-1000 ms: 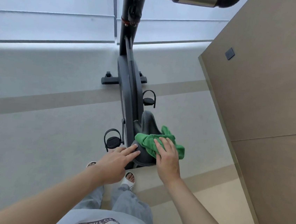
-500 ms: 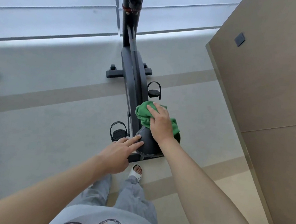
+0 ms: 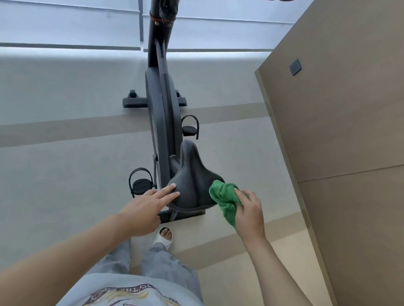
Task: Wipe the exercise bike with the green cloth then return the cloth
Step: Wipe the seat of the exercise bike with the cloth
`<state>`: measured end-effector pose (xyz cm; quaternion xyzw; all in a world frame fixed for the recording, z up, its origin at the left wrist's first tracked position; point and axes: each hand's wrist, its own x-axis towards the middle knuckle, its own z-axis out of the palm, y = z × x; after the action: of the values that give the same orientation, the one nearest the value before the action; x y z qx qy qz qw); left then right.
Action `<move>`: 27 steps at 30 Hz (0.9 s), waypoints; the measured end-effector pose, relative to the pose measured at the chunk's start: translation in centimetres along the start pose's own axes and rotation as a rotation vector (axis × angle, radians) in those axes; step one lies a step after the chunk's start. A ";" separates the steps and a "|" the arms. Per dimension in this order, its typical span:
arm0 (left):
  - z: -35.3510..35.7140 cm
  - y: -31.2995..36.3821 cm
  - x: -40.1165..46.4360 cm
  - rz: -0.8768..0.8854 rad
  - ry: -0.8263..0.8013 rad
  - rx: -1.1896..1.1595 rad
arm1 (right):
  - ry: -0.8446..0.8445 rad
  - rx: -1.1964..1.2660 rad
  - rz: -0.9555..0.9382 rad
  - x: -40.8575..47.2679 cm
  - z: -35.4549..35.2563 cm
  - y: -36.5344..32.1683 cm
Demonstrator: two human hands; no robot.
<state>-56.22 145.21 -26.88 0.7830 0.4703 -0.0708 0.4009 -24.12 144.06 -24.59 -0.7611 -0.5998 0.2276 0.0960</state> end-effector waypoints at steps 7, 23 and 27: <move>-0.3 -0.1 0.1 -0.006 -0.016 0.024 | 0.060 0.166 -0.102 5.5 1.4 -7.1; 0.3 -0.4 0.5 0.022 -0.019 0.049 | -0.115 -0.252 -0.174 2.5 6.2 -6.6; 0.4 -0.6 0.7 0.020 -0.028 0.042 | -0.155 -0.245 -0.110 8.0 5.5 -7.5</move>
<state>-56.24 145.55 -27.85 0.7948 0.4552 -0.0874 0.3917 -31.78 153.01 -28.12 -0.7131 -0.6696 0.2052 -0.0321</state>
